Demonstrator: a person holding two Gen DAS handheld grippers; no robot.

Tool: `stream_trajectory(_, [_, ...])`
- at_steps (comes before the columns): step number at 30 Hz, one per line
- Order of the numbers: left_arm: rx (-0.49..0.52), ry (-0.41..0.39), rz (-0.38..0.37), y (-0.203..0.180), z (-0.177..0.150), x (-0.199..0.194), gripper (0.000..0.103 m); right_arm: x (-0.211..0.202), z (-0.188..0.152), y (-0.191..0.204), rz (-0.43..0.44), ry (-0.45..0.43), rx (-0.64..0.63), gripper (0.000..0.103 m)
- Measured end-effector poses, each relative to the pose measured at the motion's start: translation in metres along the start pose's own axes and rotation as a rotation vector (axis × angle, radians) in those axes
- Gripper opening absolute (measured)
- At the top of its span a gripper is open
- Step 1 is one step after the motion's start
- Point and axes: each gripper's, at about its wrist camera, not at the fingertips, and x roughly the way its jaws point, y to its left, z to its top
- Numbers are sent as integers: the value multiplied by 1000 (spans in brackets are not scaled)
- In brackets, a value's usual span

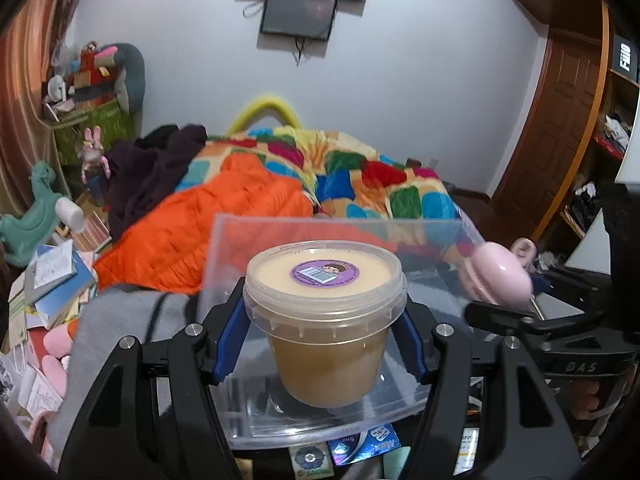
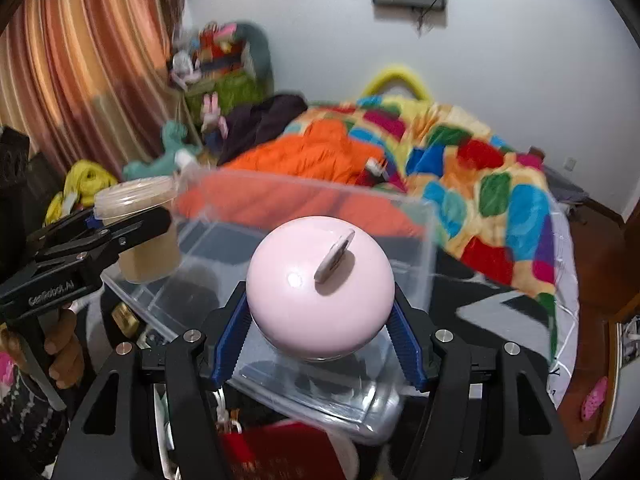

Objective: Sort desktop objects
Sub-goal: 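Lower the cream tub and pink container into the clear box and open both tools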

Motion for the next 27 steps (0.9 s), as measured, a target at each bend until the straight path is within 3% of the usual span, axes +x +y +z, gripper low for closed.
stream_trajectory(5, [40, 44, 41, -10, -13, 16, 64, 24, 0, 7, -15, 58, -27, 61])
stream_trajectory(7, [62, 52, 73, -14, -17, 20, 64, 27, -2, 17, -62, 54, -76, 61])
stream_trajectory(13, [107, 38, 124, -17, -24, 23, 64, 26, -6, 21, -71, 51, -88, 61])
stream_trajectory(16, [110, 22, 137, -15, -27, 22, 70, 25, -7, 22, -86, 47, -86, 64])
stream_trajectory(18, [103, 16, 117, -13, -28, 20, 73, 22, -7, 21, -87, 36, -76, 70])
stream_trajectory(22, [97, -1, 78, -11, -30, 14, 79, 16, -9, 20, -84, 29, -74, 70])
stream_trajectory(27, [152, -70, 117, -19, -41, 0, 98, -12, -25, 23, -80, -43, -91, 83])
